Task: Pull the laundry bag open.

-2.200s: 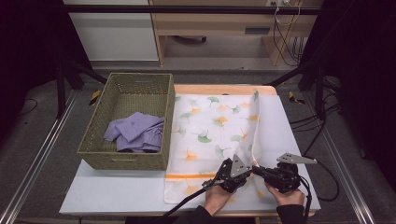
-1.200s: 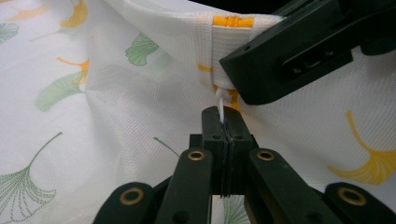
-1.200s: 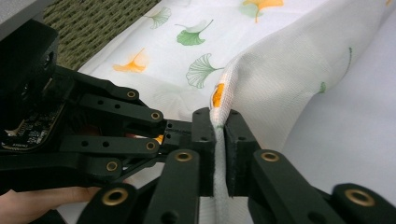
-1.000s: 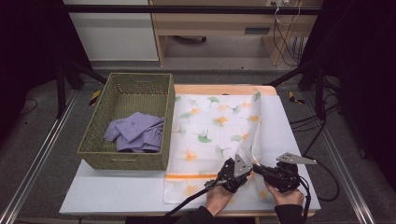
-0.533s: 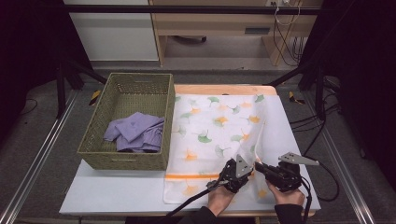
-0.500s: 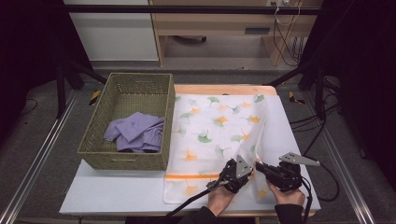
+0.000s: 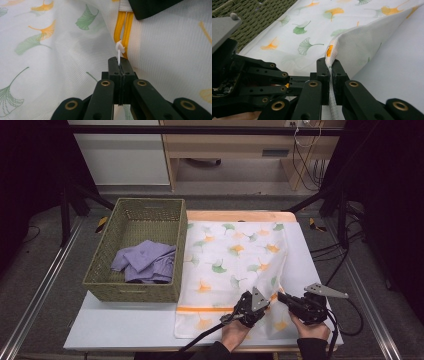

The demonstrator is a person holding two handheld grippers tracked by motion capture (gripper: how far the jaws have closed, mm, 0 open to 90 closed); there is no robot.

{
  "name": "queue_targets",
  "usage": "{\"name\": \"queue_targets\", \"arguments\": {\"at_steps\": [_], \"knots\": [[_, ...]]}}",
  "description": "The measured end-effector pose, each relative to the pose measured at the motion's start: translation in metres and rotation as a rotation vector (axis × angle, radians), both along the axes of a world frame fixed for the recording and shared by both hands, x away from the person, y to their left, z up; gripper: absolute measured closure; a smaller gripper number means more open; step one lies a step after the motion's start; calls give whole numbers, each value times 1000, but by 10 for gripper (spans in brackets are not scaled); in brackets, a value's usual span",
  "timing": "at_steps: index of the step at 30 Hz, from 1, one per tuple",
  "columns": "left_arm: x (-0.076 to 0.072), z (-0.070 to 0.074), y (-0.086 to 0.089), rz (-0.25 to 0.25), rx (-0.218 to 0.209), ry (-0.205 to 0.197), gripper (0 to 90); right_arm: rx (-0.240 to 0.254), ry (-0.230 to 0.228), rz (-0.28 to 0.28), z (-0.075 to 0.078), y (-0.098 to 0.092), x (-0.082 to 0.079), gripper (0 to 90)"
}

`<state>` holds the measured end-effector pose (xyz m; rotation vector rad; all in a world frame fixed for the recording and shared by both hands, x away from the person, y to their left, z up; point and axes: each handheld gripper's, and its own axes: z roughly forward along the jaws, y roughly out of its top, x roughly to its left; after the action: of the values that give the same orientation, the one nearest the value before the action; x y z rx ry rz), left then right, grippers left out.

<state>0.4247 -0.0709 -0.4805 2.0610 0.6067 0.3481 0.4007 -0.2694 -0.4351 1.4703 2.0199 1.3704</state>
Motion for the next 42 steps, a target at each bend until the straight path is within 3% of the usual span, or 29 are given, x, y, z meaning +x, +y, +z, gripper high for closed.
{"name": "queue_targets", "arguments": {"at_steps": [11,18,42], "knots": [[0,-3,2,3,11,11,891,2,15,-16,-4,-7,1,878],[1,-3,6,9,19,20,891,-8,-2,-49,-2,-12,-1,878],[-2,3,18,16,28,32,890,-27,-1,-57,-6,-15,-1,879]]}}
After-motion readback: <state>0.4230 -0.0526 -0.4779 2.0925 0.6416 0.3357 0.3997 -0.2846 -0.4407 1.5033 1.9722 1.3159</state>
